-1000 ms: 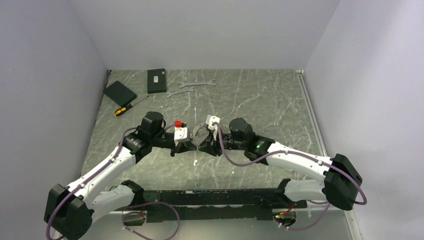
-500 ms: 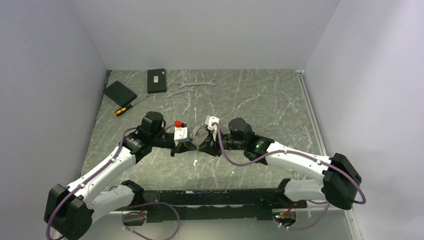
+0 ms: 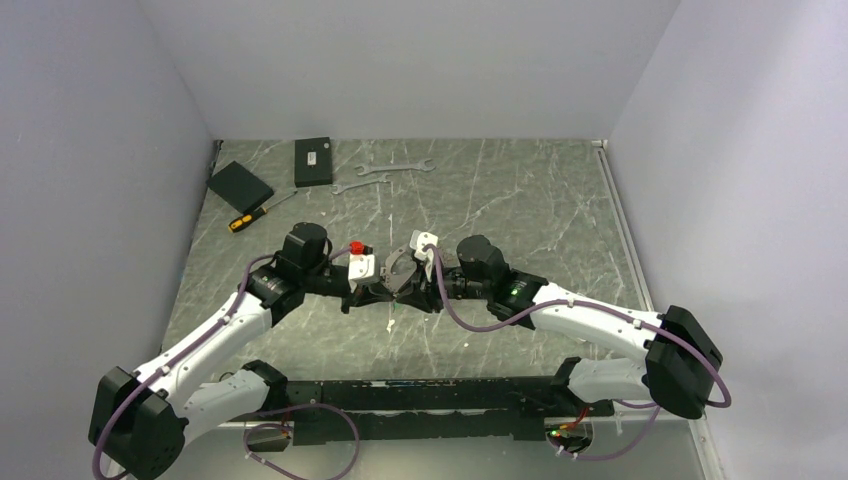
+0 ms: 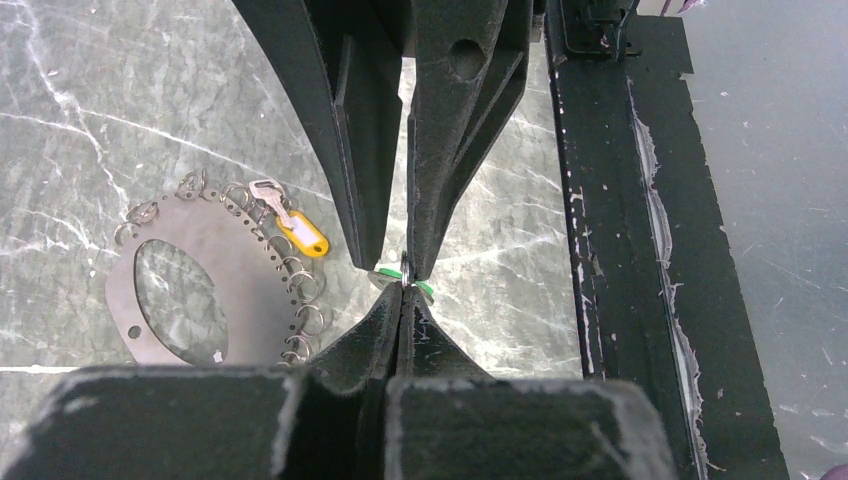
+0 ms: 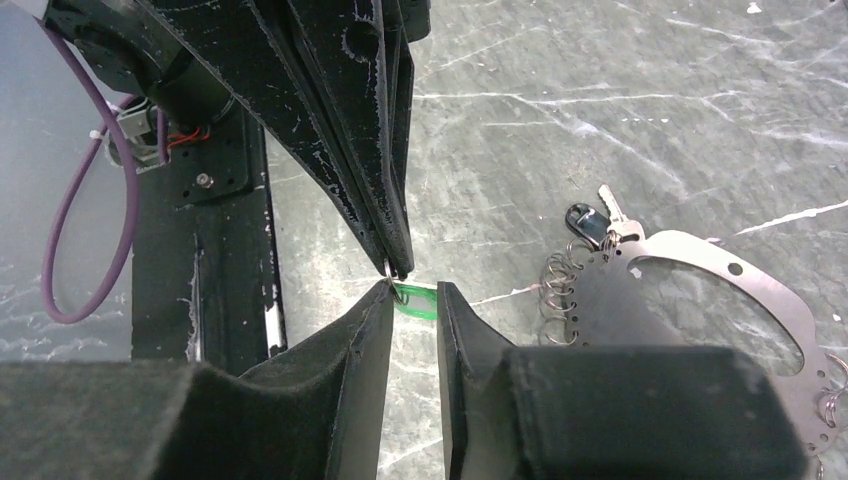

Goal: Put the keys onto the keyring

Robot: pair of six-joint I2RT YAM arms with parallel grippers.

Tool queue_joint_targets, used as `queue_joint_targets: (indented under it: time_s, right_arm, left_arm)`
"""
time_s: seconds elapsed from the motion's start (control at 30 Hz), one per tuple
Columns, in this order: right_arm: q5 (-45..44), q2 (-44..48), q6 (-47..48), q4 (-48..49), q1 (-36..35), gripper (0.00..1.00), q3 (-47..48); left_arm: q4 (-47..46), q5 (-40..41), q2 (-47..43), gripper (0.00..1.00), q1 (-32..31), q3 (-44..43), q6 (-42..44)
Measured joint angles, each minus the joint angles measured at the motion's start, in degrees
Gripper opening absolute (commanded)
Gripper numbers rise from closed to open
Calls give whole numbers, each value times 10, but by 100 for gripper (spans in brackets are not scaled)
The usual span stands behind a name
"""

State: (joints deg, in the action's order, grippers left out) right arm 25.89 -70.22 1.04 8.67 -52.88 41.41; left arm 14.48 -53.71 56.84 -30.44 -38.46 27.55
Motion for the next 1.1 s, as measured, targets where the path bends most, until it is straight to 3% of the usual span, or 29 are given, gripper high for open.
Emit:
queue_joint_targets:
  time_s: [0.3, 0.5, 0.67, 0.87, 0.97, 1.1]
  right_arm:
    - [2, 0, 0, 0, 0, 16, 1]
    - [3, 0, 0, 0, -1, 1, 1]
    - [4, 0, 1, -1, -1, 0, 1]
    - [1, 0, 0, 0, -1, 0, 1]
    - [-7, 0, -2, 1, -1, 0, 1]
    - [-29, 1, -7, 5, -1, 0, -8]
  left_arm:
    - [0, 0, 1, 0, 0, -1, 0]
    - [0, 0, 2, 0, 0, -1, 0]
    - [0, 1, 4, 2, 3, -3, 0]
    - [0, 13, 6, 40, 2, -5, -3]
    - [-2, 28, 6, 52, 2, -5, -8]
    - [-13, 58, 0, 60, 2, -2, -20]
